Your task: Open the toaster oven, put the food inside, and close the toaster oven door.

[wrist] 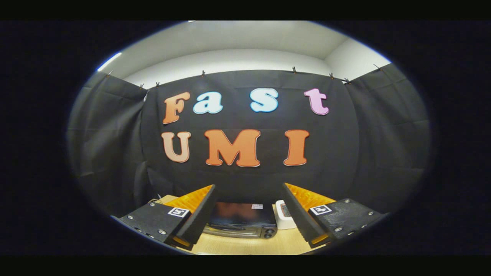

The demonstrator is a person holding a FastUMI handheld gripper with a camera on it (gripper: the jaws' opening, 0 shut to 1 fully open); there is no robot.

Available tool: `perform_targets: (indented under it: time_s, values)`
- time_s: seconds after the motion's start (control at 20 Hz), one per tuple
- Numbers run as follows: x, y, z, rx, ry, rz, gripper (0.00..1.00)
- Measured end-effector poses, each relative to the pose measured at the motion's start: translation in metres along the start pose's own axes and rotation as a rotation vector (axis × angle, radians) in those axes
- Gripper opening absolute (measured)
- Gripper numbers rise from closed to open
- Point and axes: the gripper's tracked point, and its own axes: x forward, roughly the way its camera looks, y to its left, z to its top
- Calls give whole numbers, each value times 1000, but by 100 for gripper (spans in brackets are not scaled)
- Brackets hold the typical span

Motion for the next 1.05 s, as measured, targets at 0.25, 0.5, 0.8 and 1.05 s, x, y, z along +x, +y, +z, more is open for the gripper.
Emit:
perform_targets:
  time_s: [0.25, 0.5, 0.8, 1.05]
  values:
    - [-9, -7, 22, -17, -34, -4, 98]
    - [-21, -25, 43, 16, -83, -30, 98]
    - [-23, -30, 44, 49, -88, -34, 98]
    - [-21, -24, 43, 34, -88, -26, 98]
